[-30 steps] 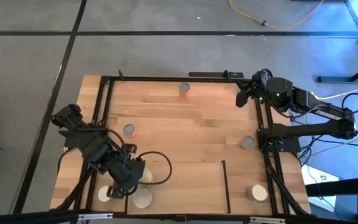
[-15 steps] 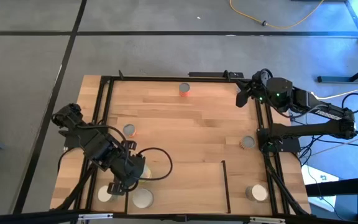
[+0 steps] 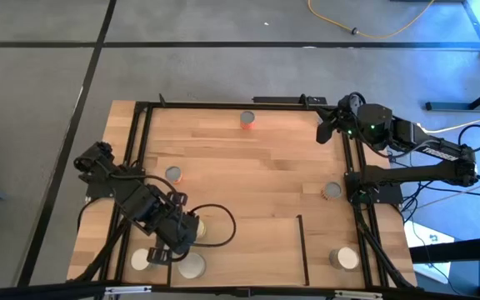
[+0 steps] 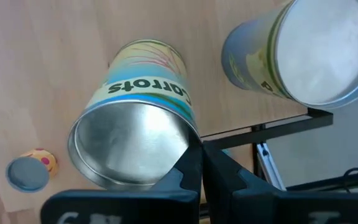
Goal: Pick and place cans onto a shelf
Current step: Put the canned carrots on the shelf
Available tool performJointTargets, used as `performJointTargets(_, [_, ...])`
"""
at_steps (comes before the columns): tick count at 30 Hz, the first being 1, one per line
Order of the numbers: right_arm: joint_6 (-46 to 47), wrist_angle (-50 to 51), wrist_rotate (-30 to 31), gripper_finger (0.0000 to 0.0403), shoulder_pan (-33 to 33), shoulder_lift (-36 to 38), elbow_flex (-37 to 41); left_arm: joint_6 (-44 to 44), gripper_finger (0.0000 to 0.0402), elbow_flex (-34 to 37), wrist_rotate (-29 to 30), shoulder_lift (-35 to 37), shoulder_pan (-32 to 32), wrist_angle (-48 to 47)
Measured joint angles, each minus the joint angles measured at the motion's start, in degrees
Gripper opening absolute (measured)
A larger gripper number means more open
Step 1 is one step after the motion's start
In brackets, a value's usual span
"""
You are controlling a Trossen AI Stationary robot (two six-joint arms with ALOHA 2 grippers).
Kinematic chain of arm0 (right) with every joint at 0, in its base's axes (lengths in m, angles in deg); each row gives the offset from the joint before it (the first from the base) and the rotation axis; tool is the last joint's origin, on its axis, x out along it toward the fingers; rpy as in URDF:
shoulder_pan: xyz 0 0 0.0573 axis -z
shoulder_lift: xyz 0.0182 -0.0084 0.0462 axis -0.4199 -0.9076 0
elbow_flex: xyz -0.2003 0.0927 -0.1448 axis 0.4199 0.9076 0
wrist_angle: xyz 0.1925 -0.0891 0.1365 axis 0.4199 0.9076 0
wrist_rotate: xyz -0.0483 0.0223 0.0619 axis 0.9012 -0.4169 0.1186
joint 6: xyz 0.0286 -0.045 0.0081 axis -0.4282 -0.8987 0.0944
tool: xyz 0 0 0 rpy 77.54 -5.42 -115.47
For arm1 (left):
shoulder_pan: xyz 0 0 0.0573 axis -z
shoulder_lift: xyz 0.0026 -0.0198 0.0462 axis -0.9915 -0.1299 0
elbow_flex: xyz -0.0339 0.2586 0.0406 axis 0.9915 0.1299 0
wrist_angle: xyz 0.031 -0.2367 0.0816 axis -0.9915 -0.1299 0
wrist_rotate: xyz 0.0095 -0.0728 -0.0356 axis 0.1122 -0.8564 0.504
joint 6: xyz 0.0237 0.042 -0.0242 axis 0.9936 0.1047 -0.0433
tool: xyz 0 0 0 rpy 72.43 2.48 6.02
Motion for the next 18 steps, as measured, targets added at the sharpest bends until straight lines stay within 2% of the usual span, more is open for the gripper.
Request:
performJointTargets(9, [0.0,0.0,0.0,0.0028,0.0,0.0,0.0,0.0,0.0001,0.0,-1.7,0.0,0.0,0.0])
performJointTargets(18, [0.0,0.0,0.0,0.0028,0.0,0.0,0.0,-0.2,0.0022,0.0,-0.8,0.0,0.0,0.0])
